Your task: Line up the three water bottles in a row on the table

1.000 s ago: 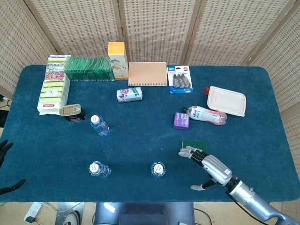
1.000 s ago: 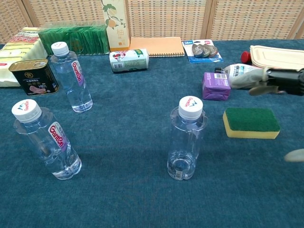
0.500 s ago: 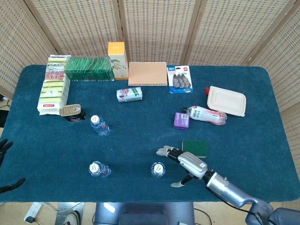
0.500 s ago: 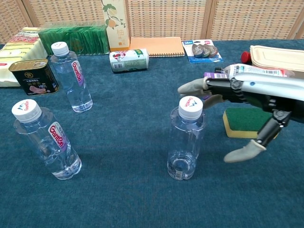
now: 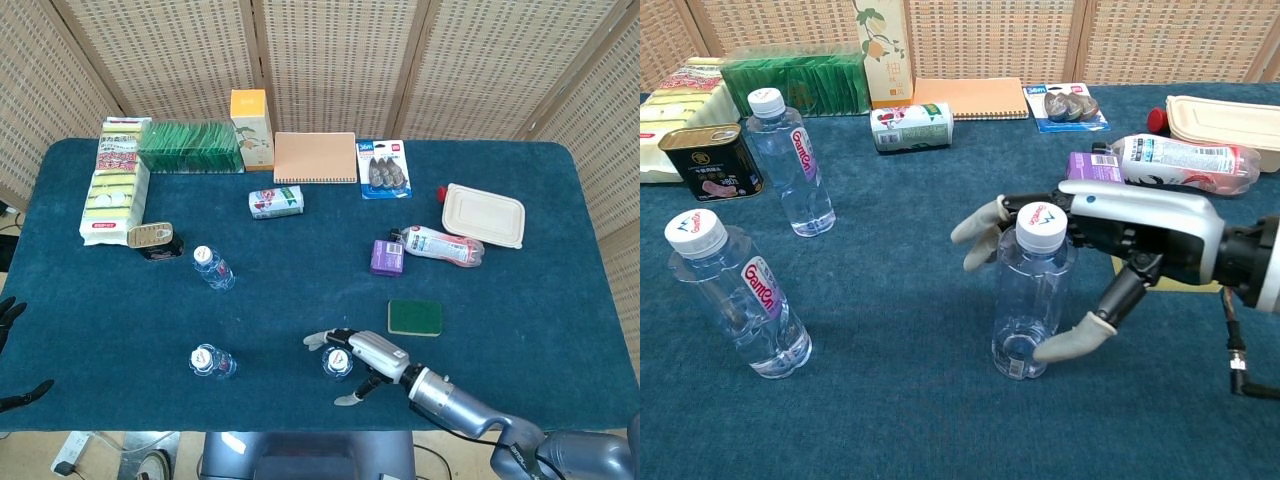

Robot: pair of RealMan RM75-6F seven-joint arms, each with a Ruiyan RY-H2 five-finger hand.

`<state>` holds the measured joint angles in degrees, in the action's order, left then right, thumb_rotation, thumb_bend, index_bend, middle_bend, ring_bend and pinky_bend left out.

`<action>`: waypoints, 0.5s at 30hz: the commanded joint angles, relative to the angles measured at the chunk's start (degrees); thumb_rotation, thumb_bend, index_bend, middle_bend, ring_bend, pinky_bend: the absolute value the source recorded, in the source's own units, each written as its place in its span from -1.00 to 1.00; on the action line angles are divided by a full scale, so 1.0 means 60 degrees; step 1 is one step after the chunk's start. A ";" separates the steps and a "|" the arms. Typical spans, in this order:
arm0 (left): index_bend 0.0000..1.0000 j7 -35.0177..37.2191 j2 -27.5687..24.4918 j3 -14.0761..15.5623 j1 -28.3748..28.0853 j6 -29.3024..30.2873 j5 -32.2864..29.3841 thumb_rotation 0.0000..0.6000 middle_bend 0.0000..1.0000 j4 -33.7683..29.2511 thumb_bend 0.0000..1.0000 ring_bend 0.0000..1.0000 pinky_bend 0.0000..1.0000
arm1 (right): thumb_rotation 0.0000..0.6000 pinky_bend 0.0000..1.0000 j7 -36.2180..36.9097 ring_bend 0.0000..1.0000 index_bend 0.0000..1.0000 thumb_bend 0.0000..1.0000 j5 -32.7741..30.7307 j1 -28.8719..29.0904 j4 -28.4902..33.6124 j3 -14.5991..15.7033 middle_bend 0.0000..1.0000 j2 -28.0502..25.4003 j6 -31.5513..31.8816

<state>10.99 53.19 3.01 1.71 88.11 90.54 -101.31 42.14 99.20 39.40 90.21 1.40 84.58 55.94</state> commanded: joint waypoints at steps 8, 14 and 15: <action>-1.00 0.0130 -0.0034 0.0005 -0.0012 -0.0047 -0.0027 1.00 -1.00 0.0015 -0.73 -1.00 -1.00 | 1.00 -0.45 0.0439 -0.07 0.10 -0.44 -0.0332 -0.0168 -0.0420 0.0028 0.17 0.0548 0.0661; -1.00 0.0121 -0.0040 0.0040 0.0002 -0.0026 0.0051 1.00 -1.00 -0.0004 -0.73 -1.00 -1.00 | 1.00 0.05 -0.0513 0.03 0.12 -0.17 -0.0429 -0.0508 -0.0451 -0.0097 0.19 0.0730 0.1383; -1.00 0.0122 -0.0043 0.0046 0.0002 -0.0029 0.0059 1.00 -1.00 -0.0008 -0.73 -1.00 -1.00 | 1.00 0.11 -0.0568 0.03 0.12 -0.13 -0.0448 -0.0533 -0.0436 -0.0104 0.19 0.0740 0.1425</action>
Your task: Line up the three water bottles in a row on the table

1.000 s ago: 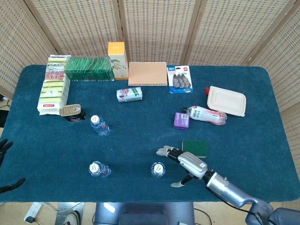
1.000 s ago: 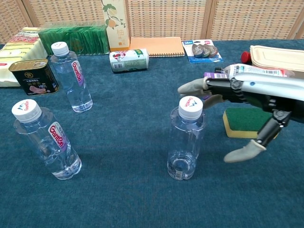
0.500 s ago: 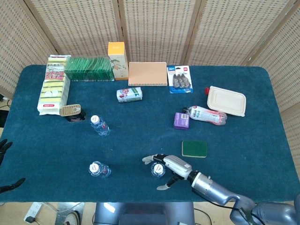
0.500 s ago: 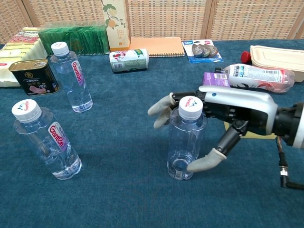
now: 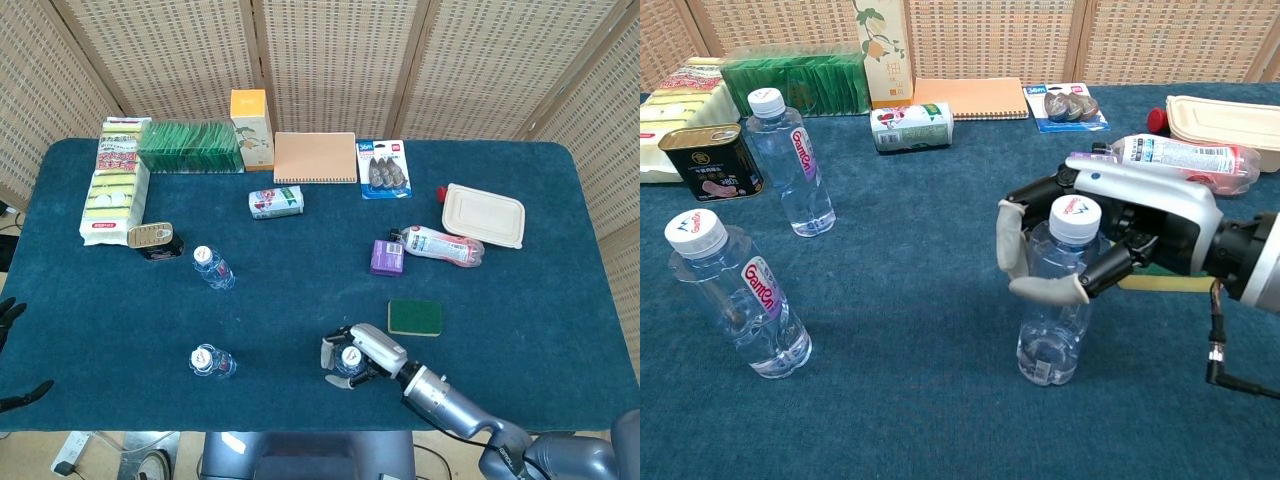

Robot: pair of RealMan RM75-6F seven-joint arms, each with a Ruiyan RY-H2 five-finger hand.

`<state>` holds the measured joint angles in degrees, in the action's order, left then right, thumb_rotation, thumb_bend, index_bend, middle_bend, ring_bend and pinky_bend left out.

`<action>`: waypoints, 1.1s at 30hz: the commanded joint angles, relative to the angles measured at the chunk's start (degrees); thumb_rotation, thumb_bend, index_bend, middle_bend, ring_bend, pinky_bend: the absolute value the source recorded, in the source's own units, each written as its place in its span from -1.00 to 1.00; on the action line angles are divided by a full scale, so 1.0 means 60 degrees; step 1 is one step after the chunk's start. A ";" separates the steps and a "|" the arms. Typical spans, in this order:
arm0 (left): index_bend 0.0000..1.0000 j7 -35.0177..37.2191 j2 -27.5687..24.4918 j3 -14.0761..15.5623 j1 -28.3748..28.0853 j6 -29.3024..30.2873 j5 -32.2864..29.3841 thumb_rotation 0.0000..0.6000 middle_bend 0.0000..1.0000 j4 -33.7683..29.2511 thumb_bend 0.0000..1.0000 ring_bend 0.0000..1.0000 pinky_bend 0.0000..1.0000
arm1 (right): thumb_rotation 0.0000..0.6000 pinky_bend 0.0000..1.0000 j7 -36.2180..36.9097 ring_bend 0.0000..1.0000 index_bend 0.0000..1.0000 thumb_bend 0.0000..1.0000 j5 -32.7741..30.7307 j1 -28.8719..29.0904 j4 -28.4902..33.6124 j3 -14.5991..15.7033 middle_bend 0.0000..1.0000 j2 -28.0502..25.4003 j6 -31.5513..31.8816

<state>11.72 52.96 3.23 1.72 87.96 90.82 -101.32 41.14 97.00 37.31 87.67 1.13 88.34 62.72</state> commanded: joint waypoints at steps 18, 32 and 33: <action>-1.00 0.0295 -0.0061 0.0059 0.0016 0.0030 0.0106 1.00 -1.00 0.0100 -0.74 -1.00 -1.00 | 1.00 0.45 -0.1791 0.12 0.17 0.09 0.0046 -0.0489 0.0222 -0.0490 0.25 0.0302 0.1452; -1.00 0.0289 -0.0066 0.0092 -0.0044 -0.0086 0.0140 1.00 -1.00 0.0087 -0.74 -1.00 -1.00 | 1.00 0.45 -0.4093 0.12 0.18 0.09 -0.1419 0.0456 -0.0812 -0.2597 0.26 0.1591 0.1150; -1.00 0.0292 -0.0067 0.0095 -0.0056 -0.0109 0.0143 1.00 -1.00 0.0086 -0.74 -1.00 -1.00 | 1.00 0.45 -0.4235 0.12 0.18 0.09 -0.1558 0.0552 -0.0984 -0.2713 0.26 0.1759 0.1084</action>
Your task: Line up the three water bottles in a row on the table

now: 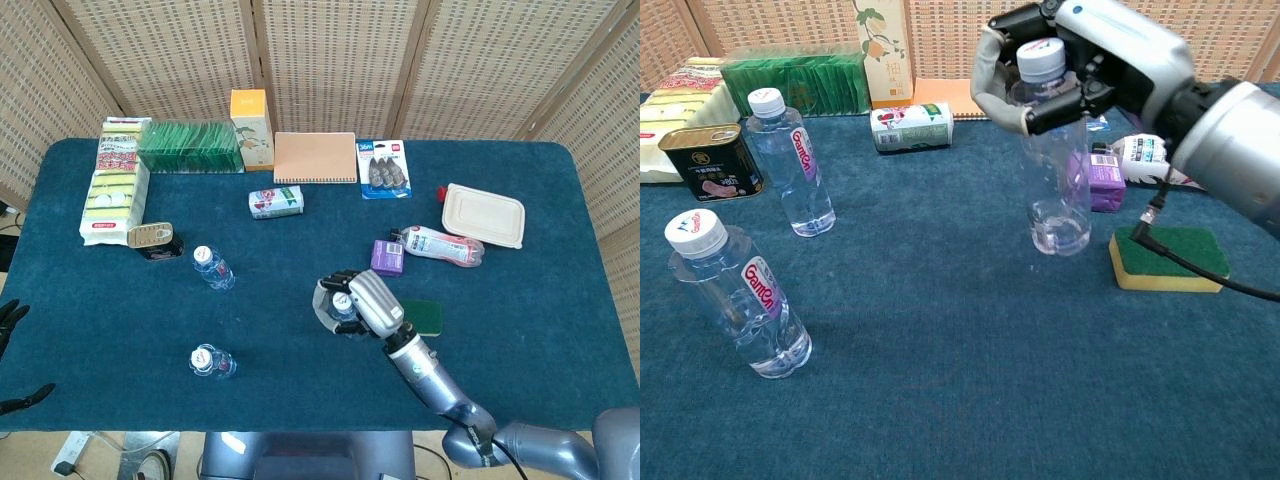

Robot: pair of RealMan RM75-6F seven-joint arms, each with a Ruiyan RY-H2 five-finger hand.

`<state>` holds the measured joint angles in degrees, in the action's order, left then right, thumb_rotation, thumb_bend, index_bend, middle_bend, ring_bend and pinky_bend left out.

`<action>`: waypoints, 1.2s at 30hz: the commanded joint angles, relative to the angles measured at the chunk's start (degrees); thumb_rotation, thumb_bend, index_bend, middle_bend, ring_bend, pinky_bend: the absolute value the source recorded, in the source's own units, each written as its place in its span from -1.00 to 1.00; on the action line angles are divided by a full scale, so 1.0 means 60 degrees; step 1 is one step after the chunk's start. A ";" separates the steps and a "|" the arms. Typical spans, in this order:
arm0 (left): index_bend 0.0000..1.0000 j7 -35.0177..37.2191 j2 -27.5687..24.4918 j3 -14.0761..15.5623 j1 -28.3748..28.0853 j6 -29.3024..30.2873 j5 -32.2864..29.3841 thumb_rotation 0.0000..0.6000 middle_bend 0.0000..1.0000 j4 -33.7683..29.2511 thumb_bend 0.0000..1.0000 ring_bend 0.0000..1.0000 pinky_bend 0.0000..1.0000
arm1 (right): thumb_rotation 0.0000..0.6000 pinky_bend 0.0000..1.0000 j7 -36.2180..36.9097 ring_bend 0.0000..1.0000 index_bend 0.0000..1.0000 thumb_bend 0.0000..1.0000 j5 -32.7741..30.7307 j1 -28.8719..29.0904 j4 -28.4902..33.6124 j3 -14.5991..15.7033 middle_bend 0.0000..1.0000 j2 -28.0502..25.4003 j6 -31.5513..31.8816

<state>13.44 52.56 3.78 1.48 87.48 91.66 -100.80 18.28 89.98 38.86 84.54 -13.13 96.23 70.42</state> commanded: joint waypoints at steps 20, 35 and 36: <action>-1.00 0.0305 -0.0060 -0.0010 -0.0105 -0.0195 -0.0122 1.00 -1.00 0.0105 -0.74 -1.00 -1.00 | 1.00 0.38 -0.0916 0.12 0.19 0.02 -0.1037 0.1060 -0.3324 -0.0586 0.27 0.2383 -0.0258; -1.00 0.0243 -0.0064 0.0010 -0.0097 -0.0171 -0.0090 1.00 -1.00 0.0037 -0.74 -1.00 -1.00 | 1.00 -0.17 0.0050 -0.55 -0.48 -0.30 -0.0144 0.1062 -0.3756 0.0395 -0.49 0.1686 -0.0346; -1.00 0.0246 -0.0064 0.0010 -0.0096 -0.0167 -0.0088 1.00 -1.00 0.0036 -0.74 -1.00 -1.00 | 1.00 -0.20 0.0067 -0.57 -0.51 -0.32 -0.0148 0.1045 -0.3723 0.0427 -0.52 0.1641 -0.0365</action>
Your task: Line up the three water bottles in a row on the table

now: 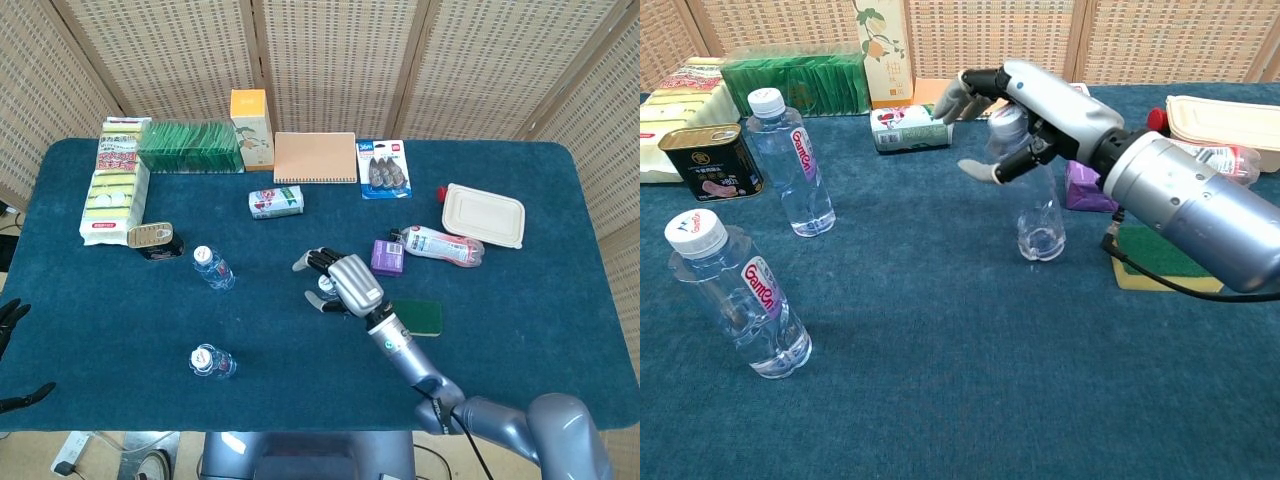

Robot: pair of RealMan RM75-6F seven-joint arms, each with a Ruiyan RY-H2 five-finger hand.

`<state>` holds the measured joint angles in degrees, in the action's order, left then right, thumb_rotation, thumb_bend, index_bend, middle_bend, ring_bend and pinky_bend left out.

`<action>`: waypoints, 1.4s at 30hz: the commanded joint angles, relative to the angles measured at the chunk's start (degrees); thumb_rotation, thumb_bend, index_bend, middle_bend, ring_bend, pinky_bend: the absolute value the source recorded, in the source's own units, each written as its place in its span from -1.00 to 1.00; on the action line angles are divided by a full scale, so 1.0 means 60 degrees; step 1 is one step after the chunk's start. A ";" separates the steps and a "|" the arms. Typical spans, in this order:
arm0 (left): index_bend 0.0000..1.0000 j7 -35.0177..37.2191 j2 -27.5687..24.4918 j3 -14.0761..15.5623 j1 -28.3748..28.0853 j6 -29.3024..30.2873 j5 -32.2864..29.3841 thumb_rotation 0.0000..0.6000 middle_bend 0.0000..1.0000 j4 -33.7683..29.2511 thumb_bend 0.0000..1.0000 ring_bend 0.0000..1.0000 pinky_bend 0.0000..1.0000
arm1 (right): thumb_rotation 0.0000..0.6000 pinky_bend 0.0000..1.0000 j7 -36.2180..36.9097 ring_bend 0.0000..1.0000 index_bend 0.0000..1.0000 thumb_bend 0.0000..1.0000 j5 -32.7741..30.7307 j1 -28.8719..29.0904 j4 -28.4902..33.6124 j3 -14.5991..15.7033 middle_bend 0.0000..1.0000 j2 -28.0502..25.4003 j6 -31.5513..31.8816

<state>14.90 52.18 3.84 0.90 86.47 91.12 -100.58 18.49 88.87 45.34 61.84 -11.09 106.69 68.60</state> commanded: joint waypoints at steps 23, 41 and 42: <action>-1.00 0.0298 -0.0048 0.0114 0.0044 0.0133 0.0273 1.00 -1.00 0.0087 -0.74 -1.00 -1.00 | 1.00 -0.45 -0.0753 -0.72 -0.59 -0.47 0.0648 -0.0947 0.3332 -0.0008 -0.74 -0.2751 0.1606; -1.00 0.3632 0.1018 0.0587 -0.1206 -0.0188 0.2545 1.00 -1.00 0.2973 -0.92 -1.00 -1.00 | 1.00 -0.69 -0.3448 -1.00 -0.76 -1.00 0.0492 -0.4695 0.9355 0.2601 -0.98 -0.9272 0.2754; -1.00 0.4034 0.1252 0.0609 -0.1297 -0.0088 0.2674 1.00 -1.00 0.3346 -0.92 -1.00 -1.00 | 1.00 -0.69 -0.3411 -1.00 -0.76 -1.00 0.0558 -0.4963 0.9317 0.2747 -0.99 -0.9320 0.2937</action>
<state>33.20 56.25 6.49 -4.73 85.03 103.66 -85.79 -0.23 92.31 19.17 116.52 2.54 52.89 84.06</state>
